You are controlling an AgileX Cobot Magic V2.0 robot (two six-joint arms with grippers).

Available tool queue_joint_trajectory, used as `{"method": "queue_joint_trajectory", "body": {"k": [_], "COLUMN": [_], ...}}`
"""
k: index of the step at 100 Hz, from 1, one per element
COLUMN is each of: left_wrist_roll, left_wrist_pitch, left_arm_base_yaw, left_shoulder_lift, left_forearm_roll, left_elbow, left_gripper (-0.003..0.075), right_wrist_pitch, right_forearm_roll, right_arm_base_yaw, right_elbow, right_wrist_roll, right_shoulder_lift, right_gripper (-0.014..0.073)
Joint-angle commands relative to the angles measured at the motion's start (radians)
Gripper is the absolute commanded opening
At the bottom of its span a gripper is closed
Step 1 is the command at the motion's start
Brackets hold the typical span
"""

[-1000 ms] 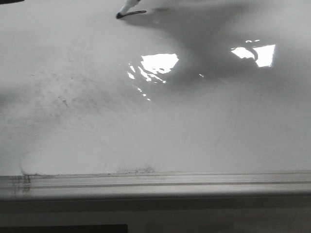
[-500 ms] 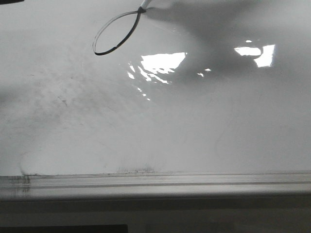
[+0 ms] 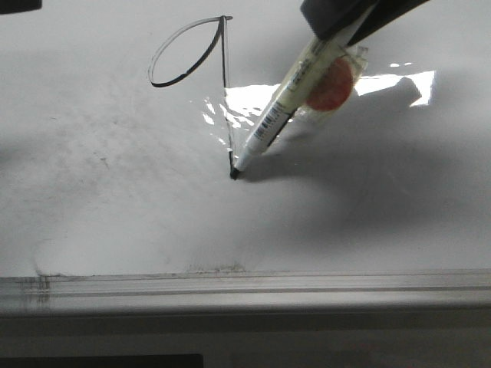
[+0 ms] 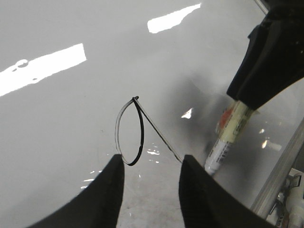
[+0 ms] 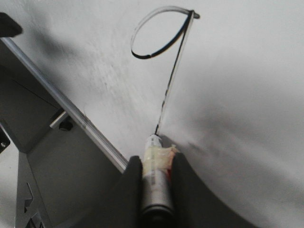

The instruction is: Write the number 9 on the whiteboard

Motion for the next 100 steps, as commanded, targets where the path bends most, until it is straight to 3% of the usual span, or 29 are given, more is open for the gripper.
{"method": "queue_joint_trajectory", "body": {"k": [1, 20, 39, 80, 100], "left_wrist_roll": [-0.010, -0.010, -0.010, -0.010, -0.010], "left_wrist_pitch": [-0.064, -0.128, -0.174, -0.126, -0.126], "left_arm_base_yaw": [-0.029, -0.114, -0.119, -0.119, -0.119], "left_shoulder_lift": [0.040, 0.164, 0.237, 0.246, 0.246], "left_forearm_roll": [0.028, 0.056, 0.065, 0.117, 0.117], "left_elbow": [-0.031, -0.031, -0.031, -0.031, -0.031], "left_gripper": [0.0263, 0.0264, 0.0263, 0.0262, 0.0260], "right_wrist_pitch": [-0.072, -0.143, -0.185, -0.186, -0.183], "right_forearm_roll": [0.007, 0.020, 0.058, 0.090, 0.031], "right_arm_base_yaw": [0.044, 0.152, 0.227, 0.231, 0.231], "right_elbow": [-0.050, -0.050, -0.050, -0.050, -0.050], "right_wrist_roll": [-0.008, 0.022, 0.034, 0.034, 0.034], "right_shoulder_lift": [-0.029, 0.018, 0.050, 0.050, 0.050], "right_gripper": [-0.0053, -0.0053, -0.0053, -0.0053, -0.0053]}}
